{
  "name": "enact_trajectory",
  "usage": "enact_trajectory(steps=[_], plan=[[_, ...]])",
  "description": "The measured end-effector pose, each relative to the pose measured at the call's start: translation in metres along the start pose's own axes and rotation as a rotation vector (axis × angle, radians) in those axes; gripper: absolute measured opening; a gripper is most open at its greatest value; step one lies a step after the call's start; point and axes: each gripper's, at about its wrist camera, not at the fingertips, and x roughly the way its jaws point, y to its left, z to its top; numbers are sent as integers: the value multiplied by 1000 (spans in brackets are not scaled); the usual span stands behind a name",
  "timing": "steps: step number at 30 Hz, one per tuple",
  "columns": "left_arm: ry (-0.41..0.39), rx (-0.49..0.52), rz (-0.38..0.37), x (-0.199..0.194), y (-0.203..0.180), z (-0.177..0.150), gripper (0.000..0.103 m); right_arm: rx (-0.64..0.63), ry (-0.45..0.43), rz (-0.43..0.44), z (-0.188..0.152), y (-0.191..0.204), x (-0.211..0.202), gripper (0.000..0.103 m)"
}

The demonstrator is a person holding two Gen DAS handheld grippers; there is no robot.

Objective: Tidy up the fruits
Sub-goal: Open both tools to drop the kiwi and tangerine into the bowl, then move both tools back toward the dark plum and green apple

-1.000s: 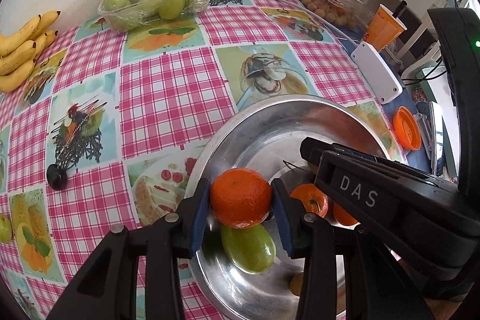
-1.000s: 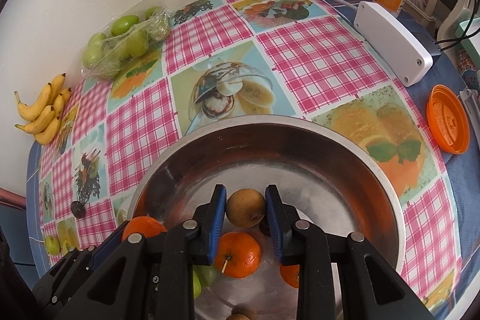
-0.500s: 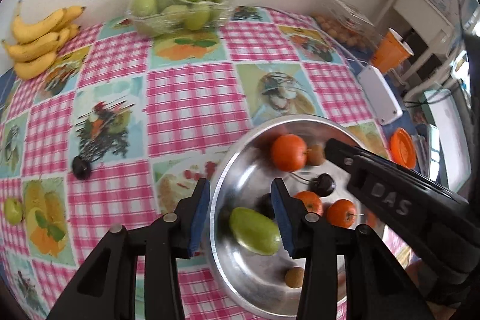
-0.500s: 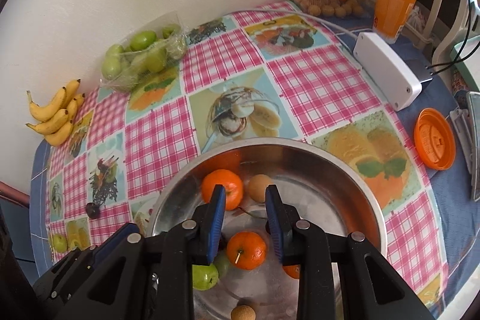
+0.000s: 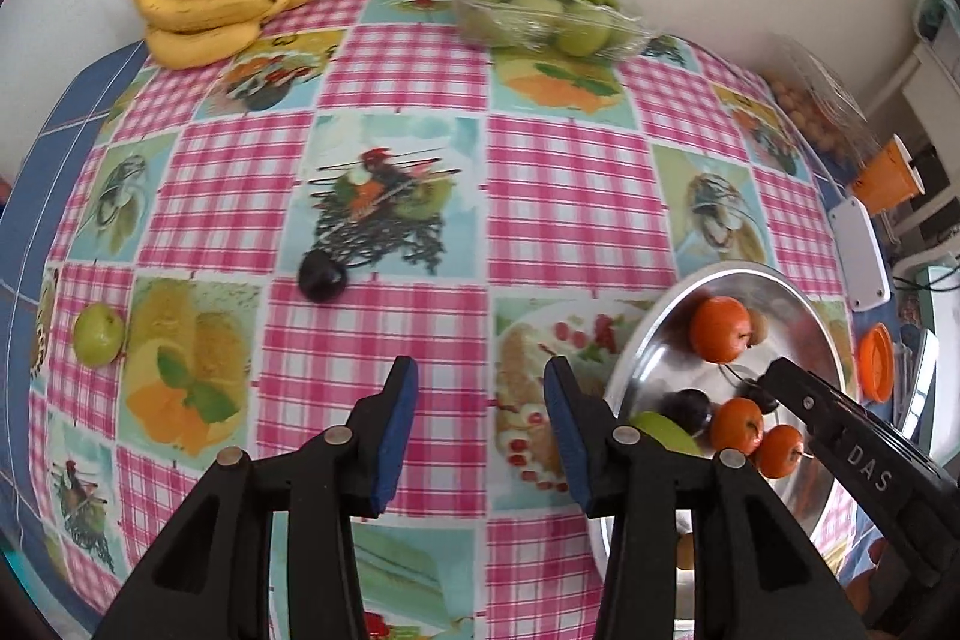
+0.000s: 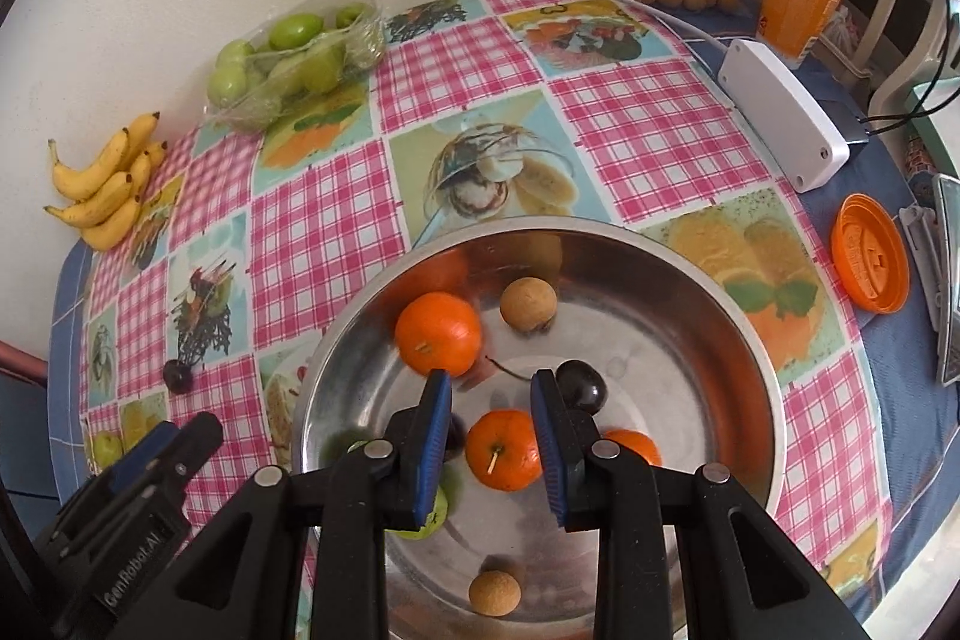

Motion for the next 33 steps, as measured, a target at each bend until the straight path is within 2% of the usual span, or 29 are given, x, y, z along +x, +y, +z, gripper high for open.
enact_trajectory(steps=[1, 5, 13, 14, 16, 17, 18, 20, 26, 28, 33], plan=[[2, -12, -1, 0, 4, 0, 52, -7, -1, 0, -1, 2, 0, 31], [6, -49, 5, 0, 16, 1, 52, -32, -6, 2, -3, 11, -3, 31], [5, -54, -3, -1, 17, 0, 57, -59, 0, -3, -4, 19, -2, 31], [5, -53, -2, 0, 17, 0, 59, -60, 1, -4, -4, 20, -2, 31], [4, -54, 3, 1, 18, -1, 80, -59, 5, -6, -4, 20, -1, 31], [2, -55, 7, 1, 19, -1, 82, -56, 9, -8, -4, 20, 0, 35], [2, -56, 11, 2, 19, -1, 82, -53, 14, -10, -4, 20, 1, 51], [4, -57, 22, 4, 21, -1, 83, -54, 20, -17, -4, 20, 4, 71], [-5, -78, 43, 7, 30, -1, 87, -62, 36, -22, -5, 23, 11, 75], [-15, -91, 56, 7, 33, 0, 96, -65, 42, -27, -6, 23, 13, 78], [-21, -96, 97, 9, 40, 1, 96, -65, 45, -35, -6, 24, 15, 86]])
